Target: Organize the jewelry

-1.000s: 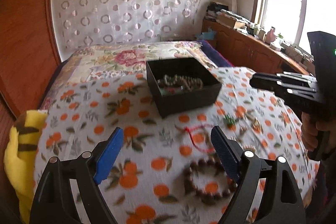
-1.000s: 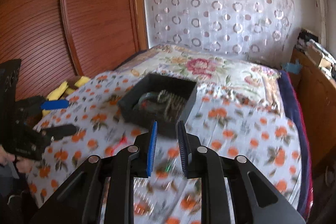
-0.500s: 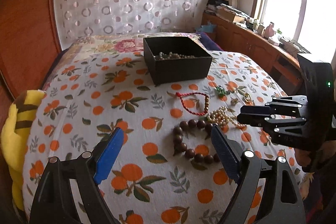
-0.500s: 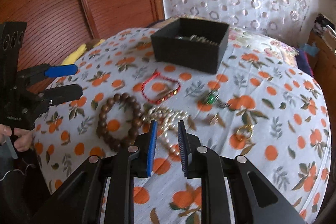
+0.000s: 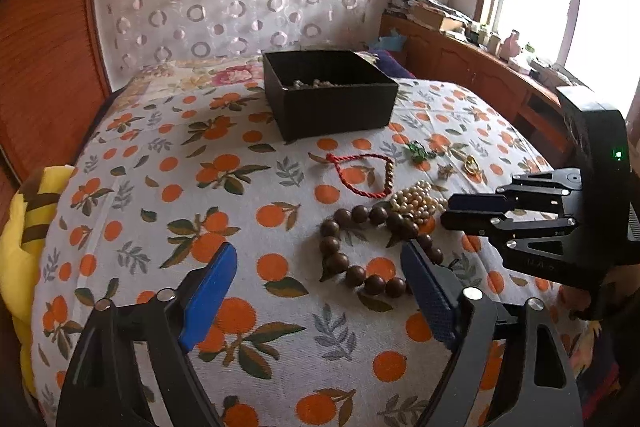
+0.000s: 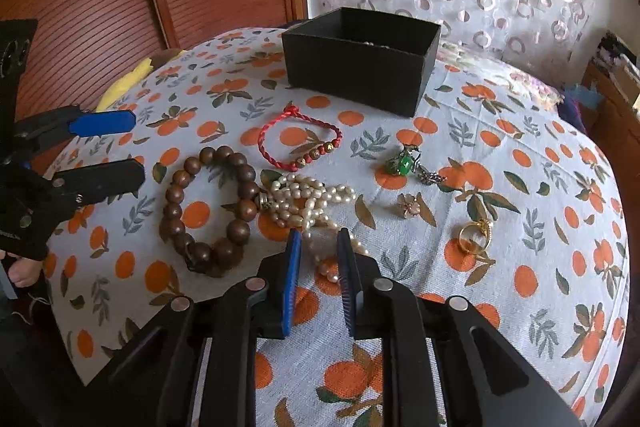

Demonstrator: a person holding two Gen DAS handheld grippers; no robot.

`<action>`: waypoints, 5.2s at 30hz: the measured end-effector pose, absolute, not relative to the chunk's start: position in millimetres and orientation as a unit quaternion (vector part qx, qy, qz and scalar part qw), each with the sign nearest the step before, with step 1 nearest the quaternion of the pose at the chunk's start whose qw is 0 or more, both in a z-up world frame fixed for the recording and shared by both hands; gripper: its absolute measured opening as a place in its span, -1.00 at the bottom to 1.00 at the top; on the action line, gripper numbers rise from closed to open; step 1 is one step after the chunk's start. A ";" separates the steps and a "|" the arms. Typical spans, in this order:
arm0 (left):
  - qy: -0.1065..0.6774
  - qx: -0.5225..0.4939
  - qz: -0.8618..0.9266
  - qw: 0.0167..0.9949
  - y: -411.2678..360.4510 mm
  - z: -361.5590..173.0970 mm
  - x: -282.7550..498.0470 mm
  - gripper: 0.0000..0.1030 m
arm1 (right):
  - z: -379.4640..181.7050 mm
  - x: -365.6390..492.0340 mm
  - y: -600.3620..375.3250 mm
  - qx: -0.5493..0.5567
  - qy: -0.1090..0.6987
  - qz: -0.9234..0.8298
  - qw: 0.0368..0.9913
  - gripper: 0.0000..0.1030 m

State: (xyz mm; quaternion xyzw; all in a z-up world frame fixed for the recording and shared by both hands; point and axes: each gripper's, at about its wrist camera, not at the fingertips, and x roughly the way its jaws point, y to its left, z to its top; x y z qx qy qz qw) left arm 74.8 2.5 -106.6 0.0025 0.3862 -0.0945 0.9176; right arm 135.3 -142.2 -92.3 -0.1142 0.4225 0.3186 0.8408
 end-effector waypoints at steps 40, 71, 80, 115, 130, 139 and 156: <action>0.346 0.002 -0.106 0.932 3.9 -57.1 74.7 -0.76 | -89.4 129.2 -131.8 -0.154 0.423 0.321 0.833 -0.89; 0.282 0.013 -0.121 0.952 0.1 7.3 109.4 -0.76 | 114.6 143.9 -149.7 -0.136 0.221 0.311 0.914 -0.89; 0.281 0.019 -0.129 0.951 -9.4 19.9 160.0 -0.76 | 138.2 184.6 -150.7 -0.133 0.200 0.310 0.920 -0.90; 0.344 -0.001 -0.114 0.932 9.4 -47.3 236.3 -0.54 | 80.3 273.0 -112.4 -0.141 0.264 0.320 0.899 -0.89; 0.338 0.001 -0.104 0.935 15.9 -48.7 214.3 -0.36 | 32.9 282.7 -107.7 -0.113 0.308 0.331 0.885 -0.88; 0.331 0.003 -0.099 0.939 17.6 -44.3 202.9 -0.14 | 24.8 275.0 -125.4 -0.088 0.307 0.334 0.887 -0.24; 0.380 0.003 -0.134 0.915 -7.2 -87.3 174.6 -0.03 | -54.4 210.9 -207.7 -0.071 0.380 0.273 0.881 -0.24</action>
